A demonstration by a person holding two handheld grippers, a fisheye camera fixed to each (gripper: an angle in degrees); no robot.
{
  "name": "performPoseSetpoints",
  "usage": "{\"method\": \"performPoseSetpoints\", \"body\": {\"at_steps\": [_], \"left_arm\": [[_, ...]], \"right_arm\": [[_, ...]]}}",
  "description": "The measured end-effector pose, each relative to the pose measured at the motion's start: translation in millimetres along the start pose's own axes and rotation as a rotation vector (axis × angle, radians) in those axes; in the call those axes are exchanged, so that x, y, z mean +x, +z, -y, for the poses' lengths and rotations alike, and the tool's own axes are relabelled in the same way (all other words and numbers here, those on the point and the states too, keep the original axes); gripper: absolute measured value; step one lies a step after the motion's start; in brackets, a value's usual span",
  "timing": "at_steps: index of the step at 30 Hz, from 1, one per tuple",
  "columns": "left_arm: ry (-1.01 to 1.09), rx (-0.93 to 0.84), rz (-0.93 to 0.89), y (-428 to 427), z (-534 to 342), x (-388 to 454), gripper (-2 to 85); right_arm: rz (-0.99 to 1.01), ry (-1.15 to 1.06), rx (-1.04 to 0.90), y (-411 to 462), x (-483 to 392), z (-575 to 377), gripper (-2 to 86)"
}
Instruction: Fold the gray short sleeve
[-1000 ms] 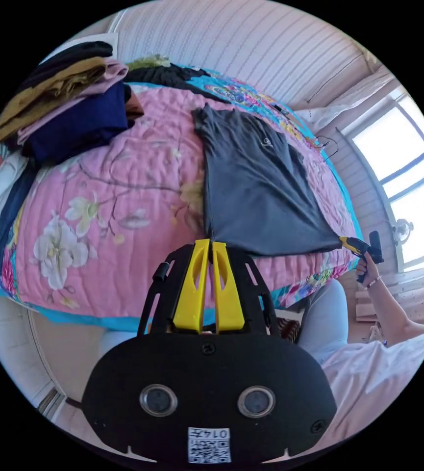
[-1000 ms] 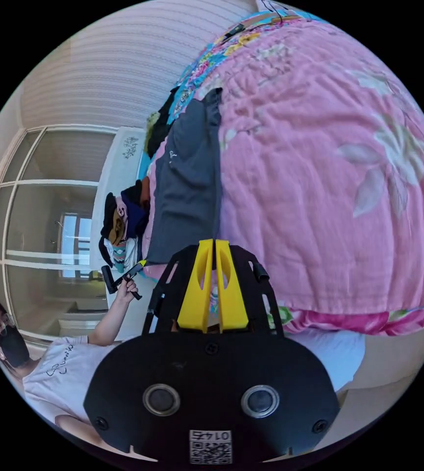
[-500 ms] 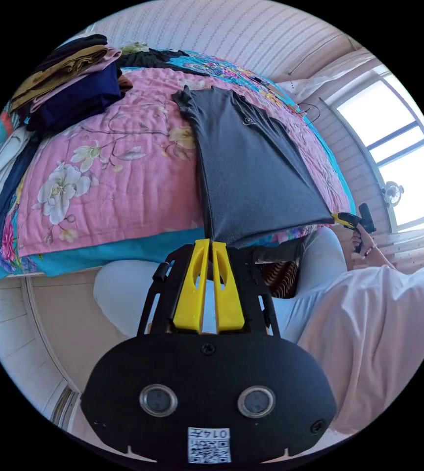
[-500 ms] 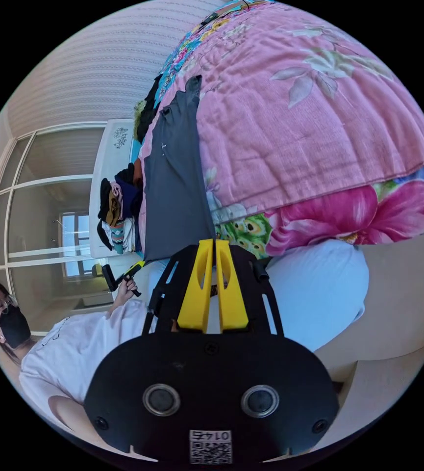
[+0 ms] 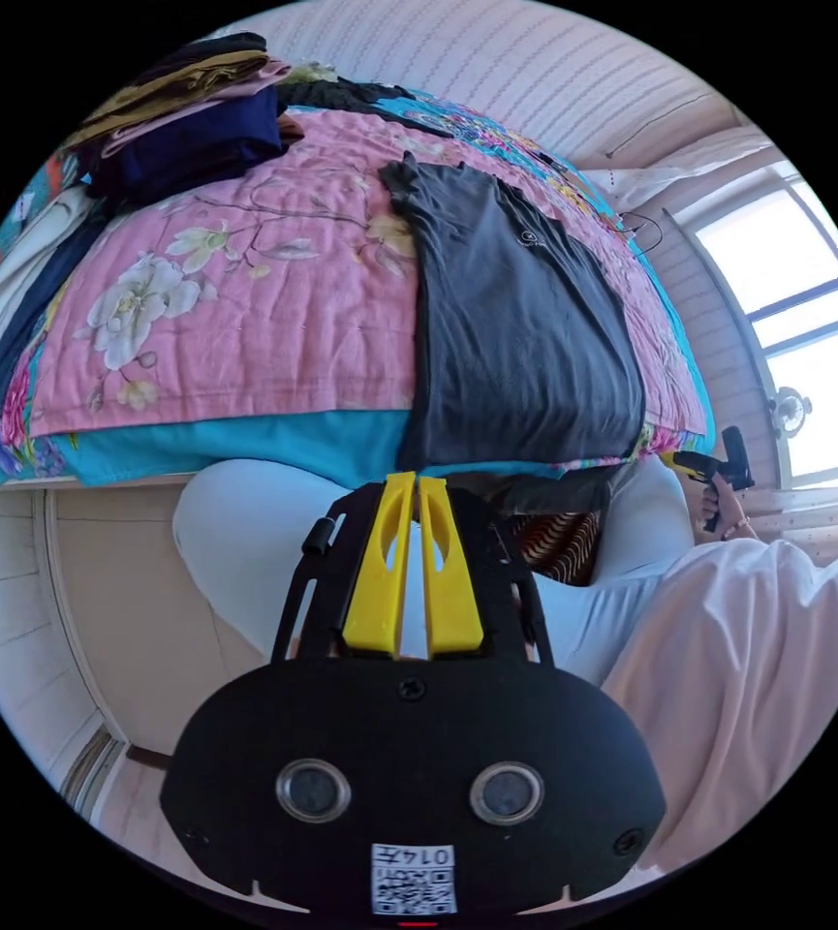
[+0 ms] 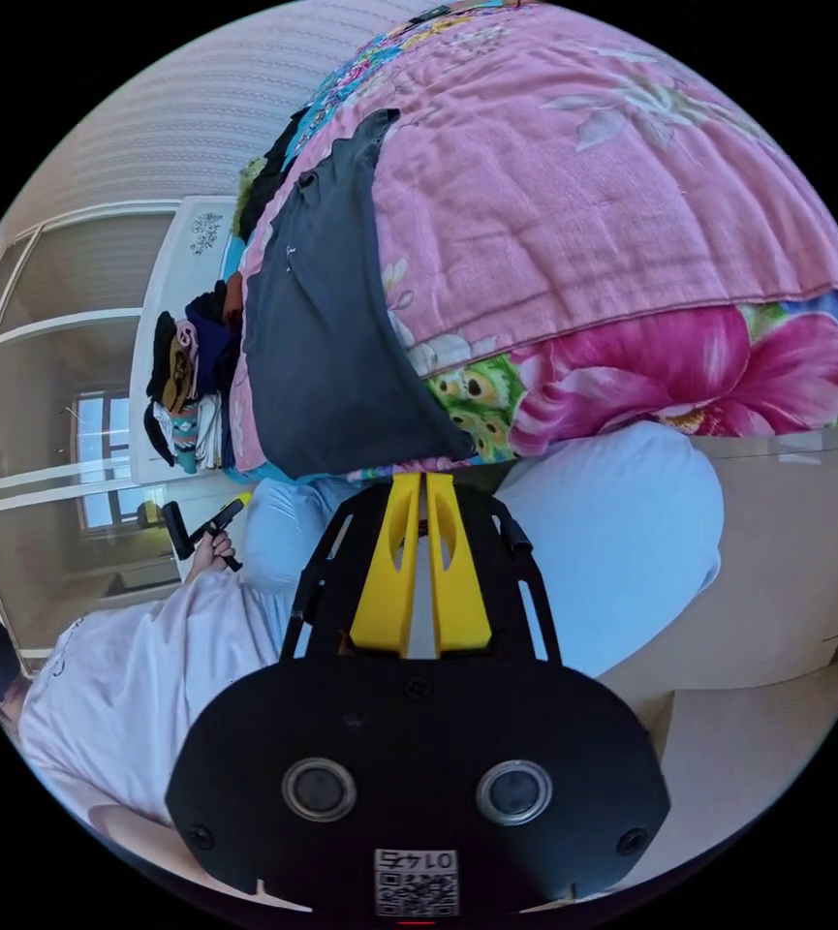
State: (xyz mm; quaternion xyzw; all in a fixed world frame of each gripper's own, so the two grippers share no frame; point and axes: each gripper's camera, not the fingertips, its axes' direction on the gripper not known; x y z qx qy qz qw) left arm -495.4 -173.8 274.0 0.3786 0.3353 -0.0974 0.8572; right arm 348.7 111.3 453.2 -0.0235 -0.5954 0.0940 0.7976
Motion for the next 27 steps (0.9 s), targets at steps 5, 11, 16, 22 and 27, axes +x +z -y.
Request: {"method": "performPoseSetpoints", "body": {"at_steps": [5, 11, 16, 22, 27], "left_arm": [[-0.003, 0.106, 0.064, -20, 10, -40, -1.0], [-0.029, 0.28, 0.033, -20, 84, -80, -1.0], [-0.098, 0.298, -0.003, 9, 150, -117, -0.3], [-0.177, 0.309, -0.039, 51, 190, -160, 4.7], [-0.163, 0.338, -0.096, 82, 184, -189, 3.8]], "right_arm": [[-0.072, -0.123, -0.012, 29, -36, 18, 0.1], [-0.103, -0.426, -0.087, 112, -170, 102, 0.2], [-0.212, -0.697, -0.14, 211, -308, 172, 3.3], [-0.322, -0.861, -0.172, 338, -429, 243, 7.5], [-0.495, -0.858, -0.249, 447, -454, 285, 9.5]]}}
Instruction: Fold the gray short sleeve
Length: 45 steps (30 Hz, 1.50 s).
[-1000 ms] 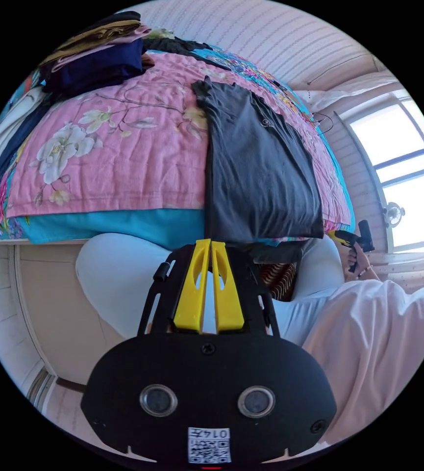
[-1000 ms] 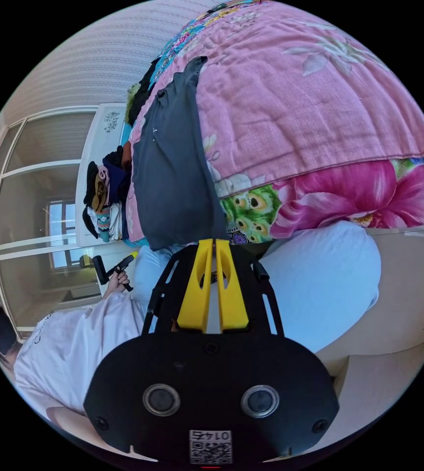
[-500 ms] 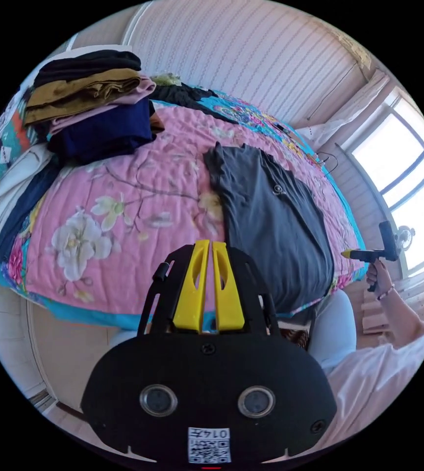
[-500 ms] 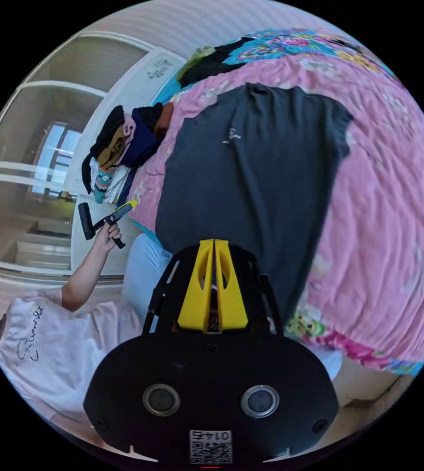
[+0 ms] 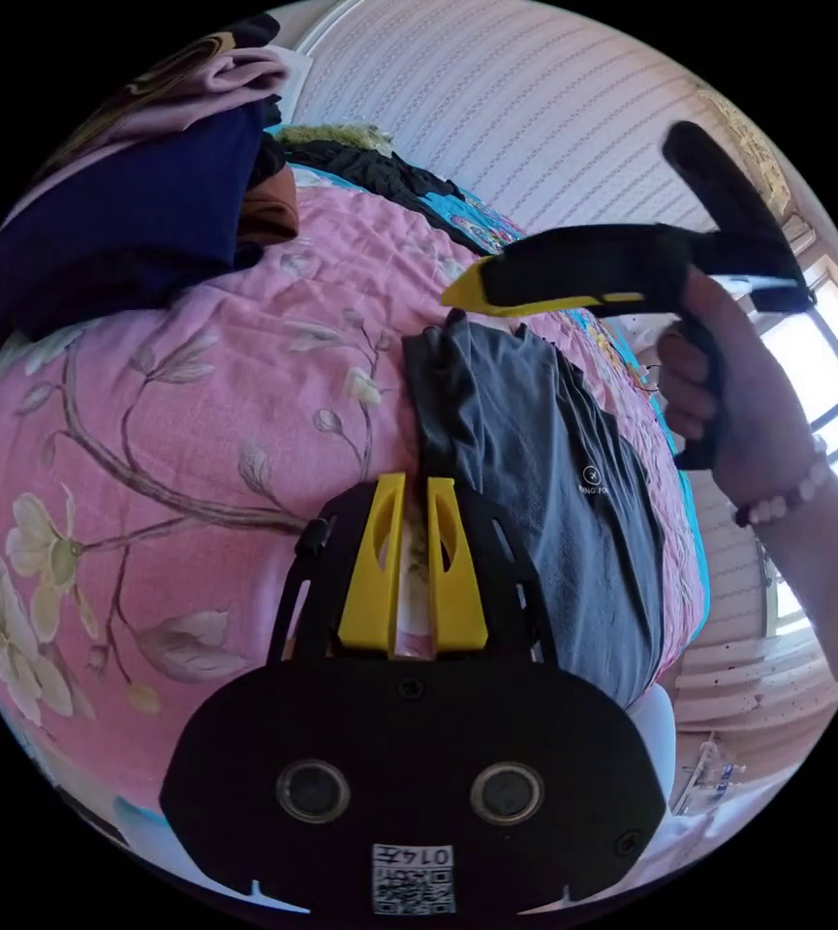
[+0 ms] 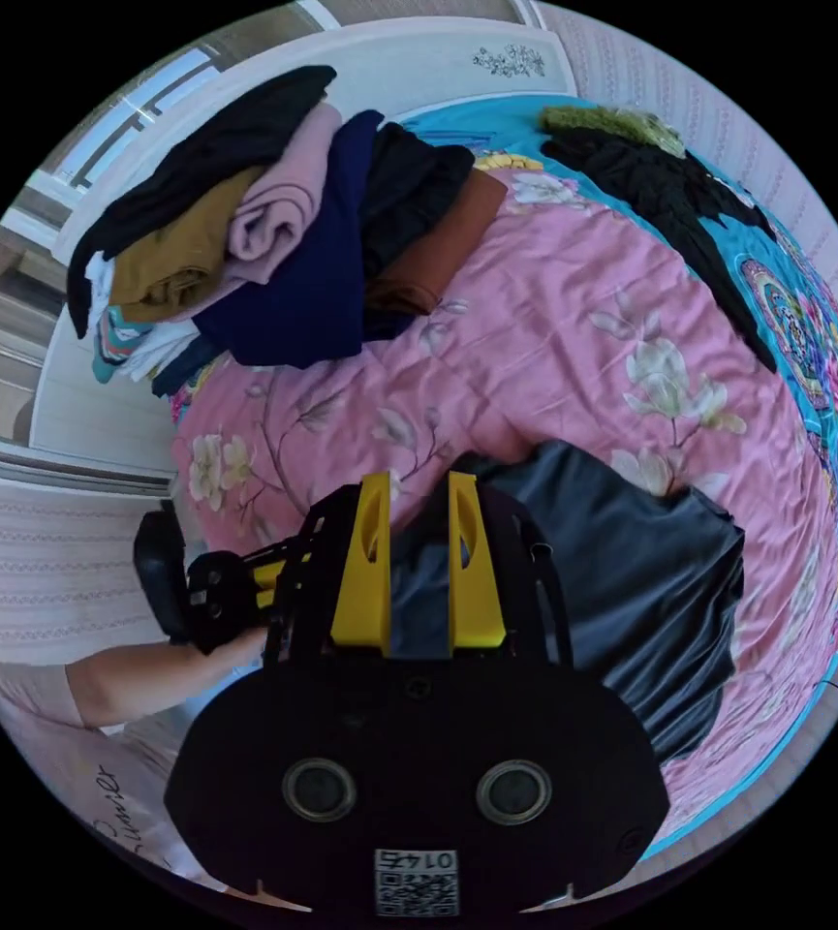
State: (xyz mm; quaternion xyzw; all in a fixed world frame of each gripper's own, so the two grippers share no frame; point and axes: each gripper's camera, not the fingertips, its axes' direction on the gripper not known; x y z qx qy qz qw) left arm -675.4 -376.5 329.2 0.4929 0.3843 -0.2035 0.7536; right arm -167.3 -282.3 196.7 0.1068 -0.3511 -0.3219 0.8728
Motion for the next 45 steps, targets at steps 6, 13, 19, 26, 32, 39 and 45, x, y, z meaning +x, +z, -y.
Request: {"method": "performPoseSetpoints", "body": {"at_steps": [6, 13, 19, 26, 32, 39, 45], "left_arm": [[0.049, 0.053, -0.024, 4, -21, -30, -0.5], [0.023, 0.09, -0.052, 1, -38, -63, -1.0], [0.022, 0.174, -0.075, -12, -56, -83, -1.0], [0.005, 0.058, 0.016, 43, -88, -110, -1.0], [0.028, 0.085, 0.029, 66, -112, -108, -1.0], [0.088, 0.106, 0.079, 73, -159, -85, -1.0], [0.271, 0.045, -0.037, 116, -164, -12, -0.9]], "right_arm": [[-0.104, 0.073, -0.069, 75, 9, 19, 7.1], [-0.03, 0.031, 0.022, 54, 3, 1, 0.8], [0.114, -0.016, 0.149, 29, -9, -7, 0.6], [0.071, -0.021, 0.025, 62, -6, -14, 4.2], [0.132, -0.01, 0.23, -11, 29, -89, 13.2], [0.14, 0.247, 0.465, -90, 143, -316, 12.4], [0.114, 0.809, 0.654, -120, 265, -554, 10.6]]}}
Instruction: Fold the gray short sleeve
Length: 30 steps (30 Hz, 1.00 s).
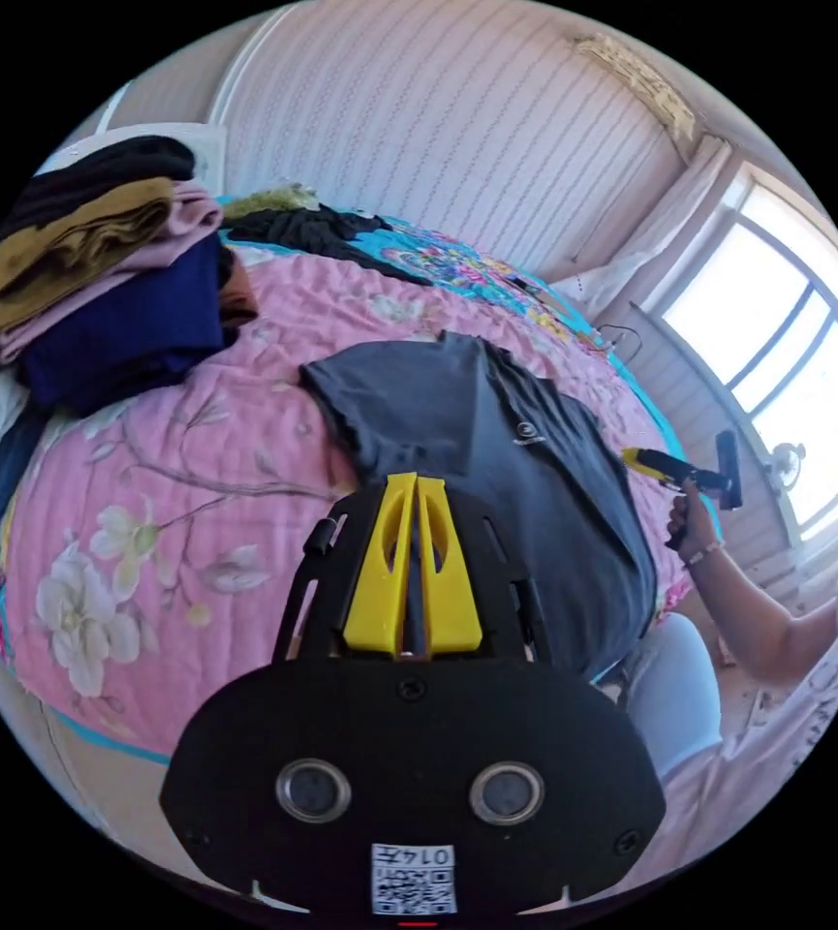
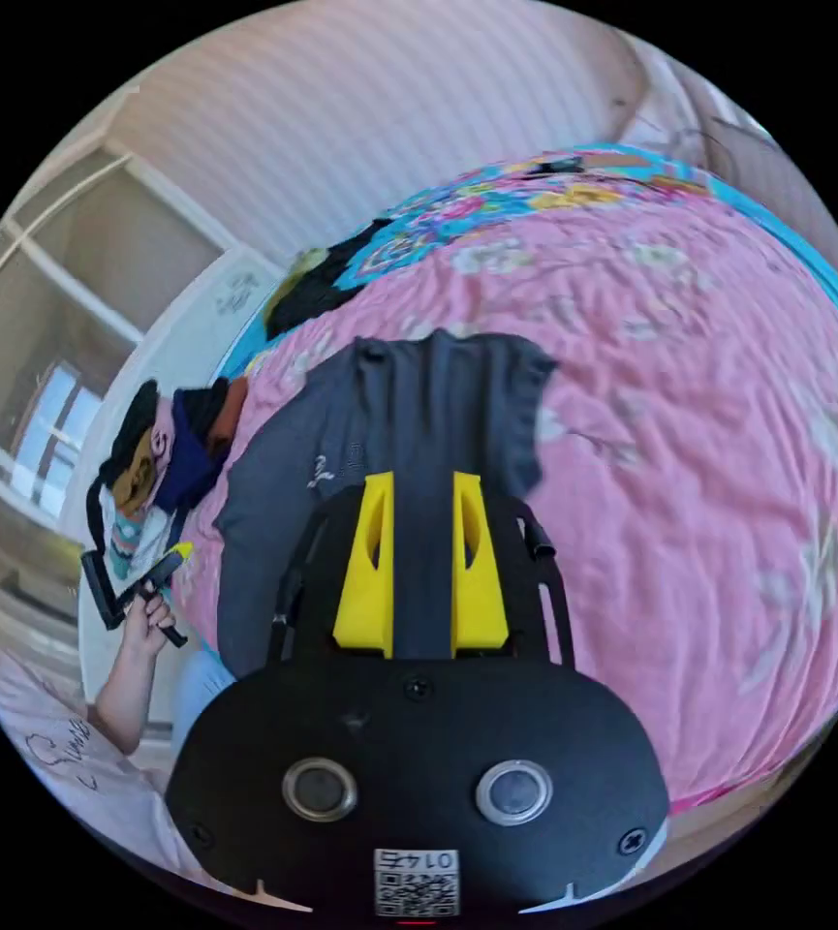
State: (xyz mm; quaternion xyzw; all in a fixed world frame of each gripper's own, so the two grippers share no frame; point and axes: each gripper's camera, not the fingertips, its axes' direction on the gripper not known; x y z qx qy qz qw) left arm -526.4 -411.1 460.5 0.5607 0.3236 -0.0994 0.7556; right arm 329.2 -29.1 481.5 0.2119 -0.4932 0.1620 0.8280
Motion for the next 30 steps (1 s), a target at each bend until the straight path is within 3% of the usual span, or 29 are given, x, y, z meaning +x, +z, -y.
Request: {"method": "performPoseSetpoints", "body": {"at_steps": [2, 6, 8, 14, 18, 20, 23, 30], "left_arm": [[0.097, 0.004, -0.12, 36, 29, 48, -0.7], [0.311, -0.034, -0.194, 114, 78, 136, 0.9], [0.45, -0.172, -0.319, 186, 109, 198, 4.6], [0.618, -0.322, -0.217, 350, 139, 327, 6.5], [0.604, -0.429, -0.18, 434, 132, 367, 7.2], [0.64, -0.483, -0.092, 478, 117, 378, 7.2], [0.653, -0.573, -0.006, 524, 97, 377, 6.0], [0.536, -0.466, -0.137, 519, 104, 351, 1.8]], "right_arm": [[0.034, 0.117, 0.053, -30, 50, -3, 12.1], [0.113, 0.169, 0.095, -47, 88, 1, 12.2], [0.167, 0.176, 0.107, -48, 106, 3, 9.6], [0.216, 0.186, 0.196, -66, 139, -11, 2.5], [0.393, 0.159, 0.256, -84, 155, -17, 6.6], [0.388, 0.113, 0.275, -95, 151, -18, 9.9], [0.321, 0.082, 0.237, -98, 141, -12, 8.0], [0.338, 0.139, 0.228, -105, 145, -12, 1.8]]}}
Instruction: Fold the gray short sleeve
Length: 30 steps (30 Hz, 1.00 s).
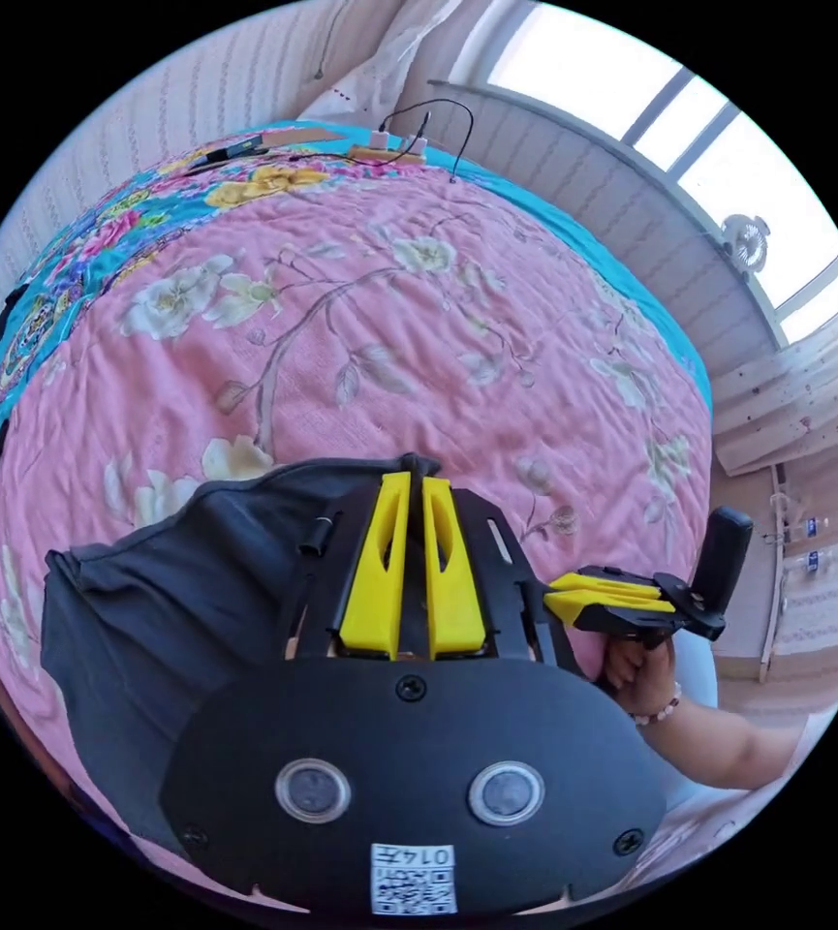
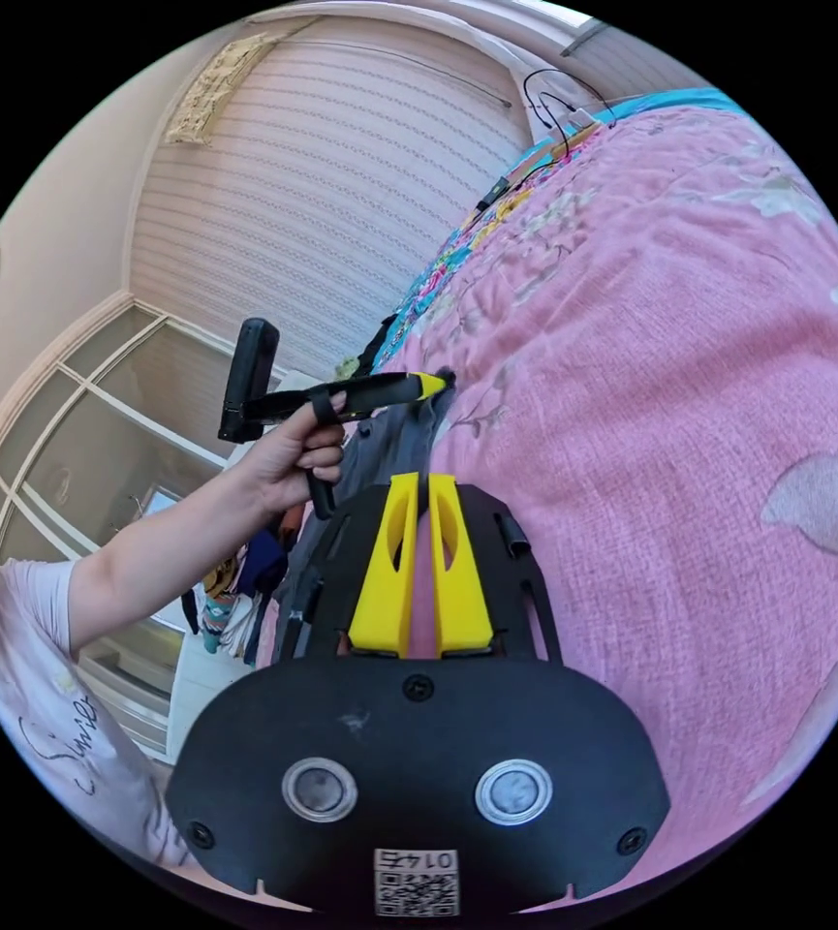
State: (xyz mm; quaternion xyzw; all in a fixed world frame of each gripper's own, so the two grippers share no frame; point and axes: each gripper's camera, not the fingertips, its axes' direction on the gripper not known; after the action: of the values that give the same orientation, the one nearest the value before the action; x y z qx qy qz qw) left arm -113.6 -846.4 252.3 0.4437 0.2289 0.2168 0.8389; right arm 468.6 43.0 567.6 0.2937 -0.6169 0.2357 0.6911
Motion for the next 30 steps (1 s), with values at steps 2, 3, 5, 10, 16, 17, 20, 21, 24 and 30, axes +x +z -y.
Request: {"method": "performPoseSetpoints", "body": {"at_steps": [2, 3, 5, 10, 16, 17, 20, 21, 24, 30], "left_arm": [[-0.04, 0.068, -0.042, -23, -15, -13, 1.3], [-0.05, 0.089, -0.048, -31, -21, -17, 1.3], [-0.088, 0.191, -0.087, -63, -55, -34, 1.3], [-0.15, 0.222, -0.046, -84, -142, -72, 3.5], [-0.243, 0.176, -0.023, -95, -208, -113, 5.2], [-0.254, 0.192, -0.031, -103, -213, -119, 5.2], [-0.252, 0.227, -0.065, -118, -210, -127, 5.1], [-0.247, 0.229, -0.071, -119, -206, -128, 5.2], [-0.231, 0.239, -0.093, -125, -181, -130, 6.1], [-0.181, 0.039, 0.023, -98, -154, -138, 0.0]], "right_arm": [[-0.012, -0.024, -0.009, -1, -11, 0, 1.5], [-0.016, -0.042, -0.007, -3, -16, 1, 1.4], [-0.068, -0.172, -0.03, -8, -52, 1, 1.6], [-0.121, -0.399, -0.206, 14, -114, -15, 2.9], [-0.105, -0.379, -0.325, 44, -127, -26, 5.2], [-0.115, -0.387, -0.327, 50, -132, -26, 4.9], [-0.149, -0.414, -0.344, 72, -145, -22, 3.5], [-0.163, -0.42, -0.346, 77, -148, -22, 3.2], [-0.221, -0.41, -0.386, 110, -150, -24, 2.0], [-0.281, -0.357, -0.46, 158, -132, -43, -0.6]]}}
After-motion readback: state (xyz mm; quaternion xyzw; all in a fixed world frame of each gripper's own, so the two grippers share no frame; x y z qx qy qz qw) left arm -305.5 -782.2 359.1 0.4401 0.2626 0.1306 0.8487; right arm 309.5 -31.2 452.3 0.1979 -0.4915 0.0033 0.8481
